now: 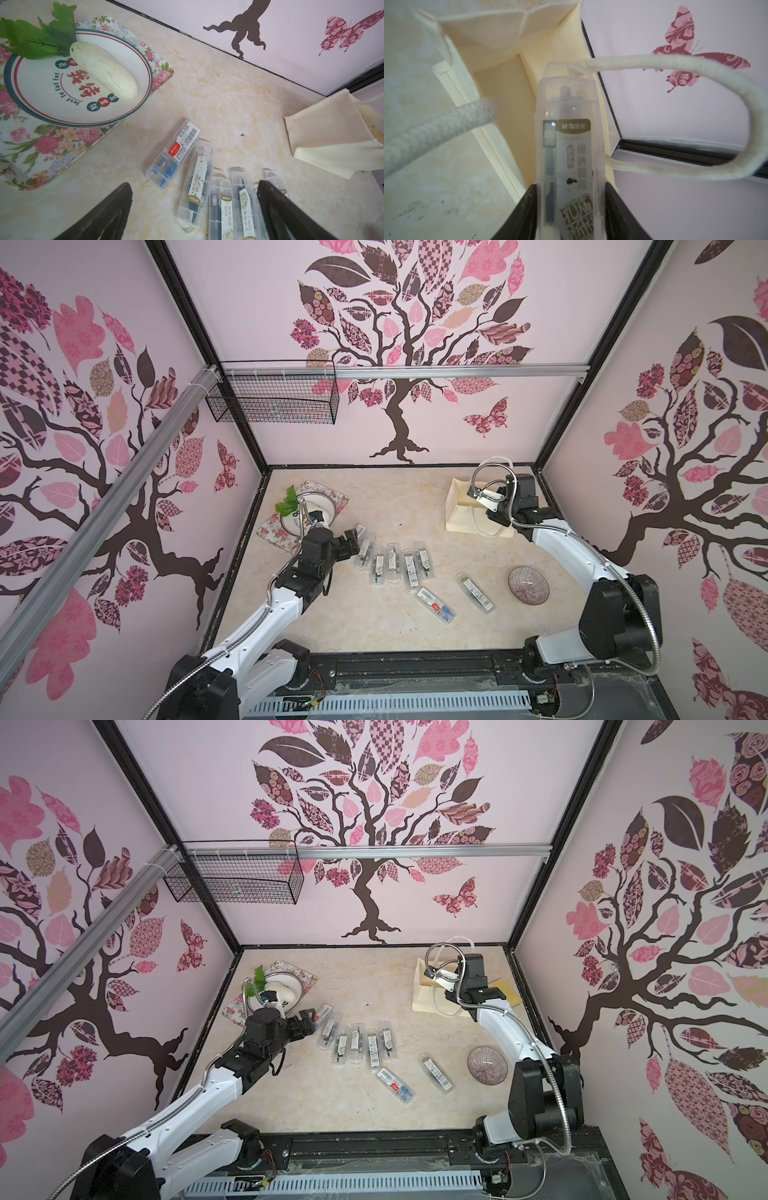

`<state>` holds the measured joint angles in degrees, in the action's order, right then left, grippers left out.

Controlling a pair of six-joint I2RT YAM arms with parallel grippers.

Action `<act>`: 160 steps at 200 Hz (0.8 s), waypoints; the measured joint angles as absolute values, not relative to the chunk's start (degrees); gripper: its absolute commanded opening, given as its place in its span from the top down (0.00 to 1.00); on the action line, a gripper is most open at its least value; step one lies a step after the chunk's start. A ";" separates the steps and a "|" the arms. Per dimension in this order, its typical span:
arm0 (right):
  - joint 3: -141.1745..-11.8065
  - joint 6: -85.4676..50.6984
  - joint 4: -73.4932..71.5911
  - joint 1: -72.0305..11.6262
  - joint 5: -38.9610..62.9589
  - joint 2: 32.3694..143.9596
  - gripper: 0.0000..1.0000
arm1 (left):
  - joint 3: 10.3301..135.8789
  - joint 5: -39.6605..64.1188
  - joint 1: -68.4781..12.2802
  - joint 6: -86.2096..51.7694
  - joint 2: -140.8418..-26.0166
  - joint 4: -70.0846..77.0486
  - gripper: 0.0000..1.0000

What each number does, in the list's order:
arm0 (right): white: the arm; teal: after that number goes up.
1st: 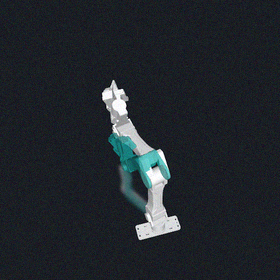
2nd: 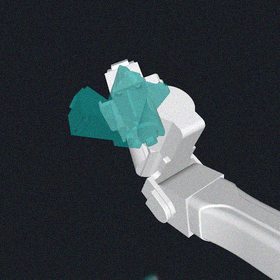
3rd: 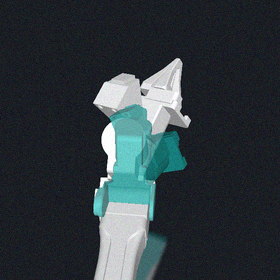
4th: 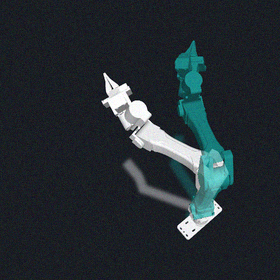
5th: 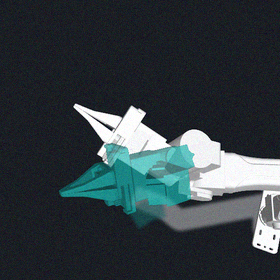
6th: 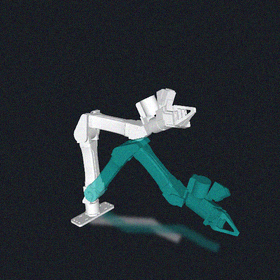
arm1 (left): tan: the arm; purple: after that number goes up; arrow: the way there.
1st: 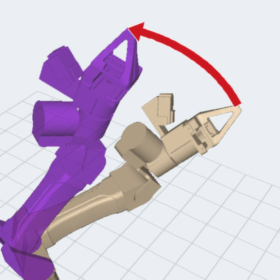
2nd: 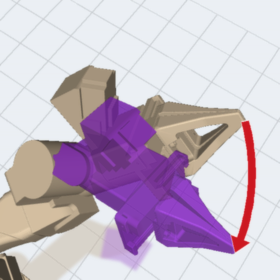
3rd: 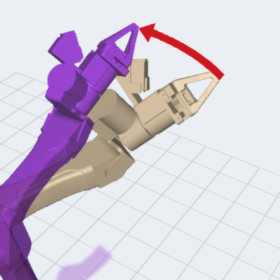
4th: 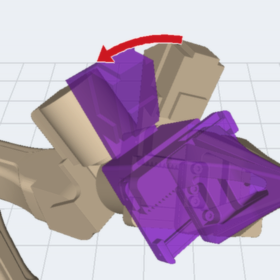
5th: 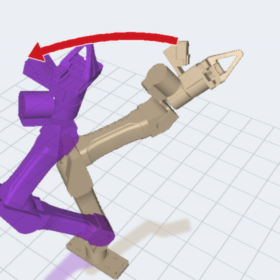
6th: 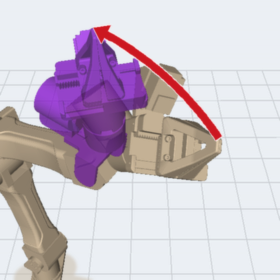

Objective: Put the compass set into the canvas bag
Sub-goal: Place the compass set in the canvas bag.

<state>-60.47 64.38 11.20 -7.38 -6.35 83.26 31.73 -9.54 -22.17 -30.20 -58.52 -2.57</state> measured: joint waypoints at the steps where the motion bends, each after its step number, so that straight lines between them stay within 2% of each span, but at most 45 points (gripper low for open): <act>1: -60.40 64.47 11.14 -7.38 -6.35 83.26 0.54 | 31.70 -9.54 -22.17 -30.20 -58.52 -2.57 0.03; 88: -64.36 70.76 4.29 -7.38 -7.68 91.33 0.51 | 30.52 -9.65 -22.17 -30.20 -58.33 -2.37 0.03; 160: -63.24 75.61 -2.50 -7.46 -9.21 91.77 0.51 | 30.50 -9.76 -22.17 -30.48 -59.20 -2.17 0.03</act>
